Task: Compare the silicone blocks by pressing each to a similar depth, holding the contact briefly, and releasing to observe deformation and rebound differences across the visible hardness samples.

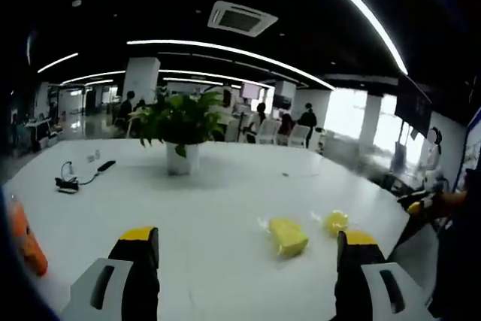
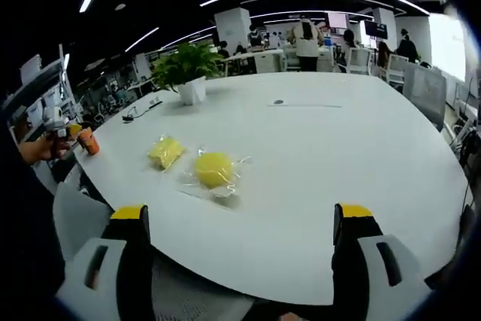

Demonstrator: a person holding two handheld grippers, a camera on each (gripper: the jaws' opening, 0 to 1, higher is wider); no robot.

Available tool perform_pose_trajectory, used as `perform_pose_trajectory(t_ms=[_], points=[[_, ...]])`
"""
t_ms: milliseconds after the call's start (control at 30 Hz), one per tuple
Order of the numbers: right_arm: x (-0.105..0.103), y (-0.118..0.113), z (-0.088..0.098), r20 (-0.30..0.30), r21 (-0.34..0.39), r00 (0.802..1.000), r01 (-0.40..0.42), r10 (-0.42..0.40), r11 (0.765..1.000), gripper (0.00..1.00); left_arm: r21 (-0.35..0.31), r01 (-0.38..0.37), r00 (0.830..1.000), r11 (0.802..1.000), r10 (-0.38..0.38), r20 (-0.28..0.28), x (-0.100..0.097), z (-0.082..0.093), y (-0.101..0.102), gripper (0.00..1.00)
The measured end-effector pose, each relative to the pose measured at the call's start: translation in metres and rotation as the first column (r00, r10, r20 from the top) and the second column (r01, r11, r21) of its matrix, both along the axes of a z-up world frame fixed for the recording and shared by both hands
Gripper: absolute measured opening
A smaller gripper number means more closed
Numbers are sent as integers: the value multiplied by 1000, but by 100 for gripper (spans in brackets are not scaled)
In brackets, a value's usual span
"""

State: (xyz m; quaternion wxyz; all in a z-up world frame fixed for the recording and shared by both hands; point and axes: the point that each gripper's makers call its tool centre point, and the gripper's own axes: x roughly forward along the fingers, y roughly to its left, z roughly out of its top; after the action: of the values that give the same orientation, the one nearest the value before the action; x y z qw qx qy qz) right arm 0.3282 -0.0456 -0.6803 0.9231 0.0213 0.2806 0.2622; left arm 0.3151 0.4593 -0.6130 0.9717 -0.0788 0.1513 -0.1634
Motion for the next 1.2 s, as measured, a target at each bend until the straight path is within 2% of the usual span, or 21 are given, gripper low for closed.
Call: perform_pose_trajectory(t_ms=[33, 67, 133, 200, 267, 333, 400, 433, 467, 500, 533, 633, 700, 733, 833, 900, 1000, 1033, 1067, 1133, 1200], points=[[1, -2, 0, 0, -1, 1000, 6, -6, 1000, 81, -44, -2, 1000, 999, 1, -12, -1, 0, -3, 100], [5, -3, 5, 17, 6, 1000, 21, -22, 1000, 80, -48, -11, 1000, 999, 11, -6, 0, -1, -1, 100], [17, -5, 12, 47, 28, 995, 85, -86, 996, 96, -26, 4, 1000, 1000, -4, -8, -1, -5, -4, 100], [15, -2, 13, 39, 29, 997, 68, -69, 997, 96, -6, 12, 999, 1000, -12, -43, 0, -14, -5, 100], [16, 1, 9, 31, 7, 998, 61, -61, 998, 96, 26, 6, 999, 1000, -5, -53, 4, -17, -3, 100], [16, 0, 6, 34, -34, 998, 54, -53, 998, 96, 31, 0, 999, 1000, 1, -34, 9, -10, -5, 100], [15, 2, 4, 27, -39, 998, 61, -59, 997, 96, -7, -30, 1000, 1000, 30, -3, 19, 2, -3, 100], [18, -5, 5, 55, -68, 995, 93, -89, 993, 96, -14, -34, 999, 999, 34, 2, 22, 5, -3, 100], [19, -4, 7, 69, -50, 993, 96, -93, 994, 96, -13, -31, 999, 999, 31, 8, 25, 6, -2, 100], [19, 0, 8, 67, -2, 995, 79, -79, 997, 96, -4, -38, 999, 999, 39, 15, 29, 7, 0, 100], [19, -1, 6, 52, 10, 995, 86, -87, 996, 96, 0, -42, 999, 999, 42, 12, 32, 7, 1, 100], [19, -2, 5, 63, -12, 994, 86, -85, 996, 96, 13, -13, 1000, 1000, 13, 7, 37, 7, -2, 100], [17, -2, 4, 54, 6, 994, 90, -90, 996, 93, 14, 0, 1000, 1000, 0, 3, 39, 7, -4, 99], [14, -3, 1, 26, 8, 995, 98, -98, 995, 91, 17, 0, 1000, 1000, 0, 3, 39, 6, -4, 99], [13, -3, 1, 28, 20, 996, 90, -90, 996, 90, 10, -10, 1000, 1000, 10, -1, 41, 5, -5, 100], [11, -4, -1, 23, -4, 996, 83, -83, 997, 90, -3, 1, 1000, 1000, -1, -5, 40, 3, -10, 100], [13, -6, 1, 36, -14, 996, 83, -83, 996, 91, 11, -1, 1000, 1000, 1, 0, 37, 1, -12, 100], [12, -6, 2, 42, -18, 996, 80, -80, 997, 90, -23, 10, 1000, 1000, -10, 19, 35, 4, -13, 100], [15, -6, 4, 54, -24, 995, 82, -80, 996, 93, -24, -4, 999, 1000, 5, 36, 36, 6, -10, 100], [14, -4, 4, 49, -12, 996, 78, -78, 997, 93, -53, 5, 1000, 999, -4, 28, 32, 6, -10, 100], [17, -4, -2, 36, -18, 995, 91, -90, 996, 96, -22, -36, 999, 999, 37, 33, 34, 4, -2, 100]])
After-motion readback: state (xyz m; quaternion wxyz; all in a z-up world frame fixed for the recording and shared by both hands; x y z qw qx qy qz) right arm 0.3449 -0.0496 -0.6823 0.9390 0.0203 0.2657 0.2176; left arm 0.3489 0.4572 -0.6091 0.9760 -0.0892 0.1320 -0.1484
